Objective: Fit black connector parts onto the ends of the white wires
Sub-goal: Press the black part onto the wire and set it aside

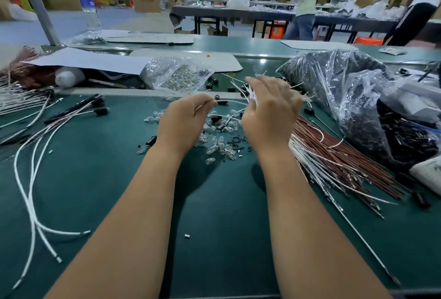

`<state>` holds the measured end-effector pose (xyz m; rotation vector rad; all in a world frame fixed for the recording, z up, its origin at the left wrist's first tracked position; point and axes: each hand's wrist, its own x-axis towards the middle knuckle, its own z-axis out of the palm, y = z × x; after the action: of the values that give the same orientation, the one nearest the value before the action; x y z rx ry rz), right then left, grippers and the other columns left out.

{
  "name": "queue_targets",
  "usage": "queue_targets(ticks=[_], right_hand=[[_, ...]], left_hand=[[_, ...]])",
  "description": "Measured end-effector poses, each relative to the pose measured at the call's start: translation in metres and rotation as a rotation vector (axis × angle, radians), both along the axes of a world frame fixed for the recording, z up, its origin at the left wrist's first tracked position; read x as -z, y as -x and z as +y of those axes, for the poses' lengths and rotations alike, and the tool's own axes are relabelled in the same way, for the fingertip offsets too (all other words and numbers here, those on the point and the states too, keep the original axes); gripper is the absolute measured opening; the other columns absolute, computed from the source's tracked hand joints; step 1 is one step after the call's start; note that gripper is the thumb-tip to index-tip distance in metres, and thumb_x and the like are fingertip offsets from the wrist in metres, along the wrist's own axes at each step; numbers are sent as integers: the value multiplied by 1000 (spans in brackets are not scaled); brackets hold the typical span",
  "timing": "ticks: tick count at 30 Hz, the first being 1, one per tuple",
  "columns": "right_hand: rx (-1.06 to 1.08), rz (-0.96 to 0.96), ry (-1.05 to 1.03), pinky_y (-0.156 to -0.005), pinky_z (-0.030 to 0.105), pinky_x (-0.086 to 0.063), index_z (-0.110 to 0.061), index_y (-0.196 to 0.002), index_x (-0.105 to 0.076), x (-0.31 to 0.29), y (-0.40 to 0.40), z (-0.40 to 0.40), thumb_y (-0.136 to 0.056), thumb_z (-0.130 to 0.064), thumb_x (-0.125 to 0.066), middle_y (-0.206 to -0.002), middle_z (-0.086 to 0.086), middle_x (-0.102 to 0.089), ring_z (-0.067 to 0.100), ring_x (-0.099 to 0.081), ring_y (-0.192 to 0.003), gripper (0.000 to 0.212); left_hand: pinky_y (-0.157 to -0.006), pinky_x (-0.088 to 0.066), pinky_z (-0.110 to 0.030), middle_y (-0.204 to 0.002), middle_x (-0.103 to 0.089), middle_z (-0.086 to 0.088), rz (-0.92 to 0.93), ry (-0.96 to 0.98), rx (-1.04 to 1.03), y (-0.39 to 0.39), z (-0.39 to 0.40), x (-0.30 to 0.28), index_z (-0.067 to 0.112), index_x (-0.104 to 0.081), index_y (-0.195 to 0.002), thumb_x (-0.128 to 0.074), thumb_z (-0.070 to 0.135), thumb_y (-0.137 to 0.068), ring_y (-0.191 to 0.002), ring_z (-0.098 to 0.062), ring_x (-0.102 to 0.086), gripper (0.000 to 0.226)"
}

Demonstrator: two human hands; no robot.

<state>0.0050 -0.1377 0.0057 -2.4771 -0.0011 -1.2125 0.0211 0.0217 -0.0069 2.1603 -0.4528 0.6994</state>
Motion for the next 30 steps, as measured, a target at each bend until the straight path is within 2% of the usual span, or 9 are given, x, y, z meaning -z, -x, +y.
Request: queue_targets(ticks=[2,5,9,14,18,20,23,27,30], right_hand=[[-173,33,74,-99,28,-20,-23,-121,-65,1,0,10,-89,-14,-60,-122,-6,-65,14,-52,-118,33],[-323,141,91,-87,27,-31,-19,-111,-70,5,-2,16,-96,-20,-53,-106,-1,-71,18,-60,-100,23],[-280,194,-37,-64,25,-38,-11,-101,-68,8,-6,10,-98,-13,-48,-92,3,-67,20,-58,-80,20],[-224,106,-13,-81,31,-41,-17,-112,-68,8,-3,13,-95,-9,-51,-96,2,-70,20,-60,-88,25],[-304,113,15,-79,32,-39,-16,-104,-71,8,-2,14,-91,-5,-53,-95,2,-68,22,-56,-91,25],[-329,151,15,-68,29,-37,-12,-97,-71,11,-3,15,-90,-1,-52,-93,3,-68,23,-56,-87,23],[-309,215,-1,-55,22,-32,-13,-101,-70,13,-5,15,-91,-1,-50,-92,1,-67,17,-54,-79,25],[-423,212,23,-66,29,-45,-20,-111,-67,9,-1,21,-94,-20,-56,-94,0,-66,18,-57,-86,20],[-441,204,72,-71,37,-46,-15,-104,-70,9,-1,28,-96,-21,-54,-93,4,-66,24,-56,-88,19]], left_hand=[[-58,-39,-24,-68,-57,20,-1,-10,34,1,-2,0,22,-71,-101,-54,30,-97,-61,2,-50,19],[-60,-41,-27,-68,-60,13,3,-21,19,-1,-3,-1,20,-71,-98,-56,28,-95,-61,-3,-51,17],[-57,-48,-30,-61,-60,6,-33,64,-23,-1,0,-3,17,-73,-92,-70,23,-86,-54,-11,-53,9],[-60,-52,-34,-63,-65,3,-23,114,35,3,2,-7,11,-74,-84,-72,25,-85,-58,-17,-59,14],[-53,-48,-27,-55,-64,2,185,284,152,5,5,-11,9,-71,-74,-74,24,-83,-50,-15,-54,18],[-50,-47,-20,-52,-64,2,316,412,202,4,10,-12,3,-69,-74,-73,23,-82,-46,-10,-53,22],[-48,-47,-15,-52,-64,2,346,499,197,3,22,-15,6,-68,-72,-72,23,-83,-43,-6,-52,21],[-48,-47,-15,-51,-64,3,363,437,204,2,25,-14,12,-68,-67,-70,21,-85,-42,-5,-53,20],[-54,-52,-22,-55,-66,1,436,418,217,3,22,-13,7,-68,-72,-60,28,-92,-47,-10,-59,30]])
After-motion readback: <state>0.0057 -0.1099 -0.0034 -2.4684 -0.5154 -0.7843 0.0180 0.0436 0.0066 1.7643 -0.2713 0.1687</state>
